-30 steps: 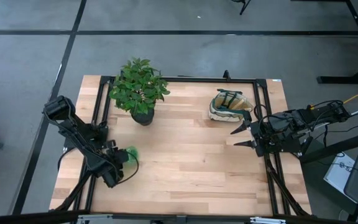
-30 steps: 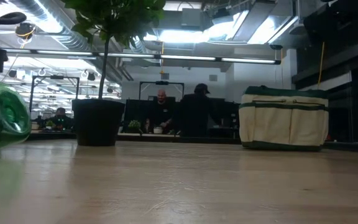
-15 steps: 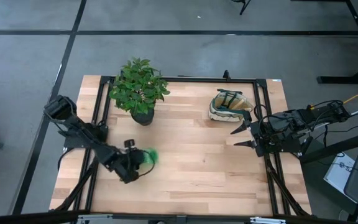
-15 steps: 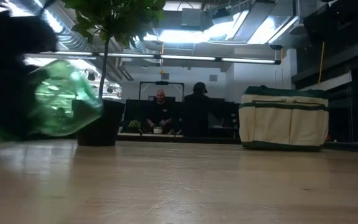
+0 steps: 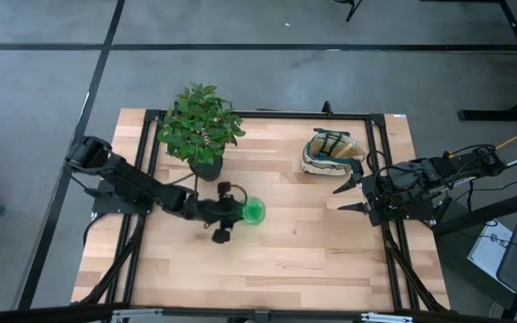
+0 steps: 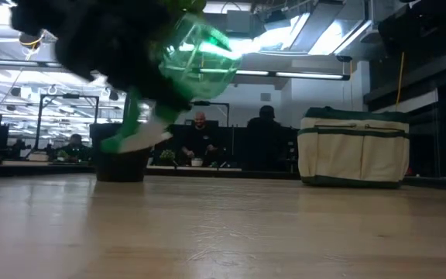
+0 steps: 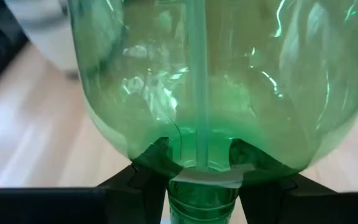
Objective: Pick & Place Garden tools in Gardening bag
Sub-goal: Put the green spray bottle into the white gardening bag
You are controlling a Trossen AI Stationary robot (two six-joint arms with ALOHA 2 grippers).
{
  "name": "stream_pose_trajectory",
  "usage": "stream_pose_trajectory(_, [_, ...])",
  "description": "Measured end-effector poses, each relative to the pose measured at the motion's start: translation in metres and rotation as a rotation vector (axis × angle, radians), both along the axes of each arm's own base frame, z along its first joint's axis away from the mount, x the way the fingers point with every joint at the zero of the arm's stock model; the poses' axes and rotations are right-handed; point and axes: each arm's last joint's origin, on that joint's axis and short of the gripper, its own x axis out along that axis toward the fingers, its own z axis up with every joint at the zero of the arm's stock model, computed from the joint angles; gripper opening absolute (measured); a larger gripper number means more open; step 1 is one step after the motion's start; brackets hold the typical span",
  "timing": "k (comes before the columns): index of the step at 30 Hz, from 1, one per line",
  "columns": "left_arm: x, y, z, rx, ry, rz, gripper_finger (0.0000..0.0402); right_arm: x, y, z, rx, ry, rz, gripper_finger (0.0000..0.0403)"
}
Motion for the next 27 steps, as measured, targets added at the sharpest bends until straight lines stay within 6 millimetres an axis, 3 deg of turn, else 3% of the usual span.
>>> stream_pose_trajectory(11, [0.021, 0.019, 0.041, 0.07, -0.41, -0.068, 0.0151, 0.0, 0.0, 0.0, 0.0, 0.0, 0.0, 0.023])
stream_pose_trajectory(20, [0.031, 0.034, 0.056, 0.041, -0.501, -0.102, 0.0152, 0.0, 0.0, 0.0, 0.001, -0.004, 0.0, 0.023])
stream_pose_trajectory(27, [0.063, 0.029, 0.058, 0.111, -0.496, -0.161, 0.0152, 0.005, 0.002, 0.004, 0.014, -0.043, 0.001, 0.023])
